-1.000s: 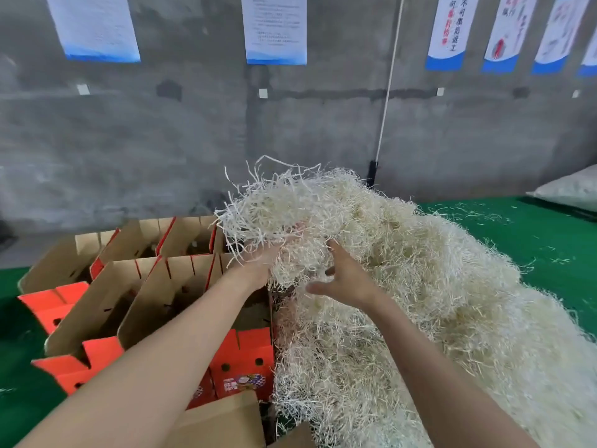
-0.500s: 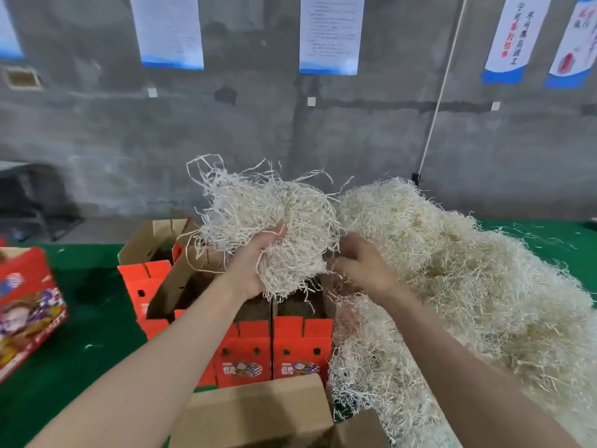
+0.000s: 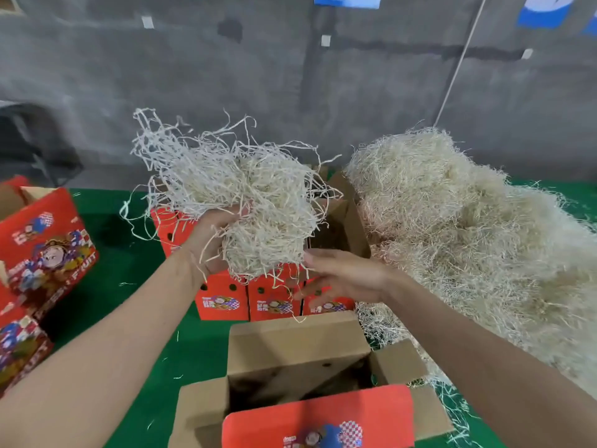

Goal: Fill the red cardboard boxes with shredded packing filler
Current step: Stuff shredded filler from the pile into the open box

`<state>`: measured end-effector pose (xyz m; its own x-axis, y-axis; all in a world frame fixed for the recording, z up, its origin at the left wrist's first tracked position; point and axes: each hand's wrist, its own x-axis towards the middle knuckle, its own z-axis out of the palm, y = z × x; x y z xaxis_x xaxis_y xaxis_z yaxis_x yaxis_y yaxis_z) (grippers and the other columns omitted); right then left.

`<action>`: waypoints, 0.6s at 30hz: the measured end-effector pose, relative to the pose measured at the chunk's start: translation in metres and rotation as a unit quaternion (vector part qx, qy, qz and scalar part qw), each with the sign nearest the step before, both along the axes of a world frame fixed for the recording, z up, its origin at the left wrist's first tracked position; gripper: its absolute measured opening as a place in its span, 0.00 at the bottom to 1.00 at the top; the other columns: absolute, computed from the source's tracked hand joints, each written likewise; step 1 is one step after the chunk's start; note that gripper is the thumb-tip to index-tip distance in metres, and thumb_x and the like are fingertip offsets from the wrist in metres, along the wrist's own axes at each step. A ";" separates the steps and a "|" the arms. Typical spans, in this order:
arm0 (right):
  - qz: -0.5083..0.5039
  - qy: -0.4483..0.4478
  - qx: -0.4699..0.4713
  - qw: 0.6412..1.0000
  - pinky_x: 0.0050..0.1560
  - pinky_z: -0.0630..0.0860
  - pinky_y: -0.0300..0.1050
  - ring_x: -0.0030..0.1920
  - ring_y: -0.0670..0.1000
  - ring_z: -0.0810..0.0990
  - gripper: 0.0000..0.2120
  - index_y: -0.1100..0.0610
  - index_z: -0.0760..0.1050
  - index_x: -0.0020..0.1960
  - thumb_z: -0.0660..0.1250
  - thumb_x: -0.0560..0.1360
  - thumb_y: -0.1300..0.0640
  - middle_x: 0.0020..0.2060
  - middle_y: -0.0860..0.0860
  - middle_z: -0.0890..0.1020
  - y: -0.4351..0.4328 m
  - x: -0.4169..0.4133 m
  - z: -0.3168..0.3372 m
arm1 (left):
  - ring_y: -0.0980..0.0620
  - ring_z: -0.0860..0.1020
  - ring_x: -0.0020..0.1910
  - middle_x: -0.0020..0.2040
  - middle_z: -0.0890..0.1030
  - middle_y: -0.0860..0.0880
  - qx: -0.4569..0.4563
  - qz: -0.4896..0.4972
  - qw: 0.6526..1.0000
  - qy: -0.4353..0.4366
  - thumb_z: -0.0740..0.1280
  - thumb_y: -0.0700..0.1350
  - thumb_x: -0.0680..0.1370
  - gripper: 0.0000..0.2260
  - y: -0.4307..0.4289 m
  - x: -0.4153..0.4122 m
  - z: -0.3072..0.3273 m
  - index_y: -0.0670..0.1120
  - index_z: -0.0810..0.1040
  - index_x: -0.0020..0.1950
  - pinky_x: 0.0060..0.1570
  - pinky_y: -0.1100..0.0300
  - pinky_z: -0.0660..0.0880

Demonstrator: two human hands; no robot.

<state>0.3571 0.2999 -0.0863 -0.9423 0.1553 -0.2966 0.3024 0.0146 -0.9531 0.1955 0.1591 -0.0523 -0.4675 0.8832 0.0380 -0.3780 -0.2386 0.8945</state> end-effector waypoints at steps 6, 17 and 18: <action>-0.032 -0.071 0.186 0.979 0.37 0.71 0.40 0.34 0.49 0.75 0.06 0.55 0.74 0.42 0.65 0.75 0.63 0.34 0.53 0.78 -0.031 -0.021 -0.065 | 0.56 0.80 0.24 0.24 0.80 0.51 -0.065 0.002 0.998 0.005 0.56 0.39 0.77 0.26 0.002 0.001 -0.024 0.47 0.81 0.22 0.22 0.68 0.73; -0.208 -0.016 -0.140 0.968 0.36 0.81 0.43 0.39 0.51 0.84 0.12 0.60 0.74 0.50 0.57 0.76 0.73 0.42 0.56 0.84 -0.018 0.023 -0.070 | 0.44 0.51 0.75 0.76 0.56 0.49 -0.411 -0.195 0.876 0.160 0.68 0.61 0.66 0.36 -0.005 0.016 -0.091 0.55 0.64 0.72 0.69 0.38 0.49; -0.200 -0.060 -0.103 0.973 0.35 0.80 0.39 0.39 0.49 0.84 0.10 0.63 0.72 0.52 0.57 0.75 0.74 0.42 0.56 0.85 -0.017 0.030 -0.073 | 0.44 0.51 0.75 0.76 0.55 0.49 -0.417 -0.197 0.872 0.164 0.68 0.61 0.67 0.38 -0.006 0.019 -0.101 0.54 0.60 0.73 0.69 0.38 0.50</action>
